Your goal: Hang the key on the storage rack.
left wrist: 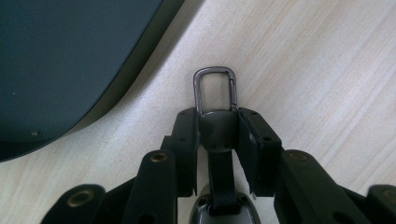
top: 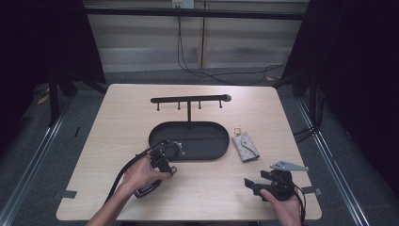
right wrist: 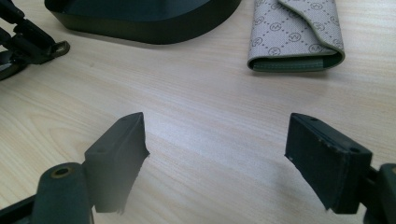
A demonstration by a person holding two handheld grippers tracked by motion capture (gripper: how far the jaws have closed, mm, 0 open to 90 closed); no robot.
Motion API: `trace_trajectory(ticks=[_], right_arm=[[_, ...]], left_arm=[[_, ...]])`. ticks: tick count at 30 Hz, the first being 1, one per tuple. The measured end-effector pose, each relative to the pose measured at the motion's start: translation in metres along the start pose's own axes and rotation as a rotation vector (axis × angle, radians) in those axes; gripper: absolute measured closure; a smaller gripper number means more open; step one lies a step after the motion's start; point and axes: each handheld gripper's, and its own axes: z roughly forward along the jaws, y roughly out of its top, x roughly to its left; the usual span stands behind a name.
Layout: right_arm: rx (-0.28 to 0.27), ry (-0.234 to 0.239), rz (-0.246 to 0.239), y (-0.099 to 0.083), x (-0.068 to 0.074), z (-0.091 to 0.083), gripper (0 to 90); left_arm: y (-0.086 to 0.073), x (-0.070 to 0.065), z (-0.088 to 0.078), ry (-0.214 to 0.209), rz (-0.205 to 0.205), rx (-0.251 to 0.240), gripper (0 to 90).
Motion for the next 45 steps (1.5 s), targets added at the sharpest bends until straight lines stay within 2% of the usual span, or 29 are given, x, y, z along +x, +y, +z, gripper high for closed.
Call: trace_trajectory(ticks=[4, 10, 17, 19, 22, 26, 28, 29, 31, 42, 45], right_arm=[[0.002, -0.001, -0.003, 0.000, 0.000, 0.000, 20.1], [0.008, -0.001, 0.000, 0.000, 0.000, 0.001, 20.1], [0.013, 0.001, 0.003, 0.000, -0.001, 0.002, 20.1], [0.016, 0.006, 0.006, 0.000, -0.001, 0.002, 20.1], [0.023, 0.007, 0.004, 0.000, 0.000, 0.003, 20.1], [0.023, 0.006, 0.006, 0.000, 0.000, 0.003, 20.1], [0.020, 0.007, 0.005, 0.000, 0.000, 0.003, 20.1], [0.023, 0.007, 0.007, 0.000, 0.000, 0.003, 20.1], [0.024, 0.016, 0.008, 0.000, 0.000, 0.004, 20.2], [0.031, 0.017, 0.007, 0.000, 0.000, 0.004, 19.9], [0.030, 0.018, 0.005, 0.000, 0.000, 0.005, 19.8]], left_arm=[[0.004, 0.000, 0.000, 0.015, 0.003, 0.039, 70.3], [0.007, 0.001, 0.000, 0.004, -0.039, 0.050, 70.6], [0.005, 0.006, -0.002, -0.041, -0.058, 0.052, 70.6], [0.004, 0.007, -0.008, -0.051, -0.074, 0.035, 70.6], [0.000, 0.009, -0.018, -0.061, -0.076, 0.014, 70.6], [-0.004, 0.014, -0.031, -0.067, -0.079, -0.010, 70.6], [-0.006, 0.015, -0.035, -0.061, -0.094, -0.025, 70.6], [-0.008, 0.015, -0.038, -0.054, -0.091, -0.027, 70.6], [-0.009, 0.015, -0.040, -0.070, -0.092, -0.038, 70.6], [-0.015, 0.018, -0.057, -0.080, -0.073, -0.060, 70.6], [-0.018, 0.020, -0.065, -0.077, -0.090, -0.081, 70.6]])
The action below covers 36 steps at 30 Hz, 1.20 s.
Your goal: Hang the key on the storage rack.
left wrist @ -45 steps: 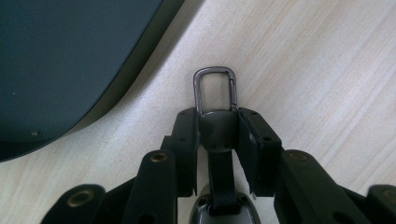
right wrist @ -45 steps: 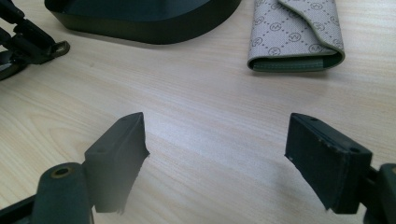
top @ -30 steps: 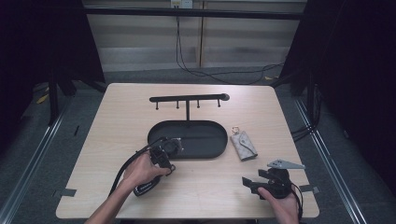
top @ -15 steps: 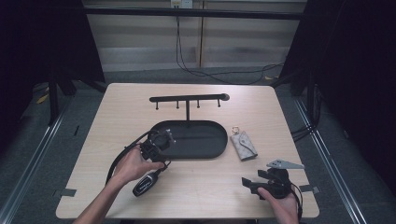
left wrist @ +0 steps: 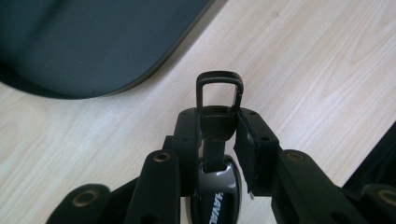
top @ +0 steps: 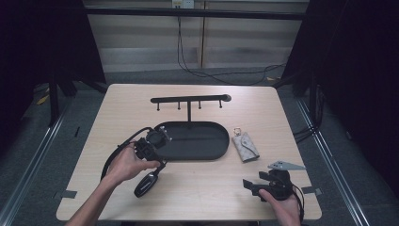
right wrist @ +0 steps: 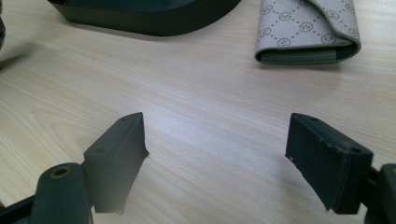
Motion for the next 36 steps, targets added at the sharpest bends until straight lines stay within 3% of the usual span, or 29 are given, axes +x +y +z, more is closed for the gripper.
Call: trace_trajectory(ticks=[15, 24, 30, 36], right_arm=[[0.005, 0.004, 0.007, 0.001, 0.000, 0.001, 19.7], [0.001, 0.004, 0.003, 0.000, 0.000, 0.000, 19.5], [0.002, 0.003, 0.004, 0.000, 0.000, 0.000, 19.5], [0.002, 0.002, 0.006, 0.000, 0.000, 0.000, 19.5]], left_arm=[[-0.006, 0.008, -0.034, 0.001, 0.003, -0.040, 70.7], [-0.008, 0.012, -0.049, -0.008, 0.005, -0.035, 70.7], [-0.006, 0.012, -0.060, 0.017, 0.006, -0.025, 70.7], [-0.003, 0.013, -0.070, 0.035, -0.024, -0.029, 70.9]])
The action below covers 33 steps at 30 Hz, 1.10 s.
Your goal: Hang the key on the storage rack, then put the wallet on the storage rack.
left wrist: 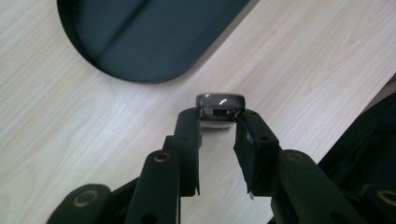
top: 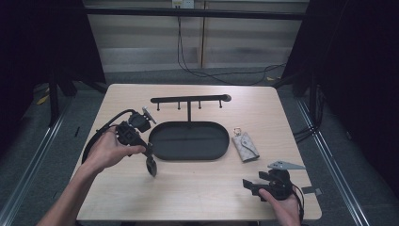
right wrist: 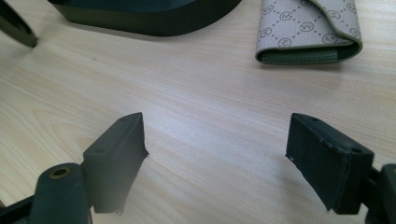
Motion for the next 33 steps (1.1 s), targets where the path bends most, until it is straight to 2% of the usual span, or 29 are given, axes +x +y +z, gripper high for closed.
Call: trace_trajectory(ticks=[3, 10, 12, 14, 17, 19, 23, 27, 33], right_arm=[[-0.001, 0.000, -0.002, 0.000, 0.000, 0.000, 19.5], [0.001, -0.001, -0.001, 0.000, 0.000, 0.000, 19.5], [0.001, 0.001, -0.001, 0.000, 0.000, 0.000, 19.5], [0.001, 0.001, 0.000, 0.000, 0.000, 0.000, 19.5], [0.002, 0.005, -0.004, 0.001, 0.000, 0.001, 19.5], [0.007, 0.008, -0.004, 0.001, 0.000, 0.002, 19.5], [0.004, 0.008, -0.002, 0.001, 0.000, 0.001, 19.4], [0.003, 0.011, -0.004, 0.000, -0.001, 0.000, 19.4], [0.004, 0.012, -0.006, 0.001, -0.001, 0.001, 19.5]], left_arm=[[0.002, 0.001, -0.005, -0.007, -0.012, -0.016, 70.9], [0.006, 0.002, -0.010, -0.009, -0.003, 0.001, 70.8], [0.007, 0.003, -0.011, -0.016, -0.020, 0.002, 70.8], [0.010, 0.004, -0.012, -0.010, -0.016, 0.027, 70.8], [0.014, 0.007, -0.015, -0.015, -0.031, 0.015, 70.8], [0.017, 0.008, -0.017, -0.014, -0.021, 0.033, 70.8], [0.022, 0.008, -0.021, 0.003, -0.005, 0.031, 70.9], [0.029, 0.013, -0.022, 0.007, -0.025, 0.045, 70.8], [0.037, 0.017, -0.030, 0.018, -0.051, 0.034, 70.9]])
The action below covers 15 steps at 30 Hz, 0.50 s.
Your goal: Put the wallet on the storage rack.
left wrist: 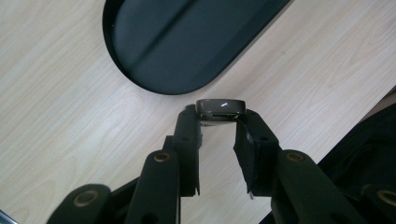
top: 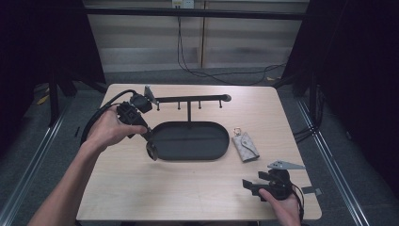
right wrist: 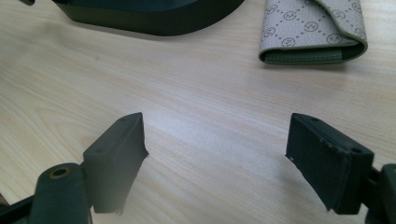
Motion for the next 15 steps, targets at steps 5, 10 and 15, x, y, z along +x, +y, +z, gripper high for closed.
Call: trace_trajectory(ticks=[5, 10, 15], right_arm=[[0.003, 0.001, 0.003, 0.000, 0.001, 0.000, 19.4], [0.002, 0.004, 0.002, 0.000, 0.001, 0.000, 19.4], [0.002, 0.007, -0.002, 0.000, 0.001, 0.000, 19.4]], left_arm=[[0.007, 0.004, 0.002, 0.005, 0.004, 0.020, 70.9], [0.014, 0.010, 0.002, 0.013, -0.022, 0.026, 70.8], [0.022, 0.015, 0.007, 0.031, -0.045, 0.038, 70.8]])
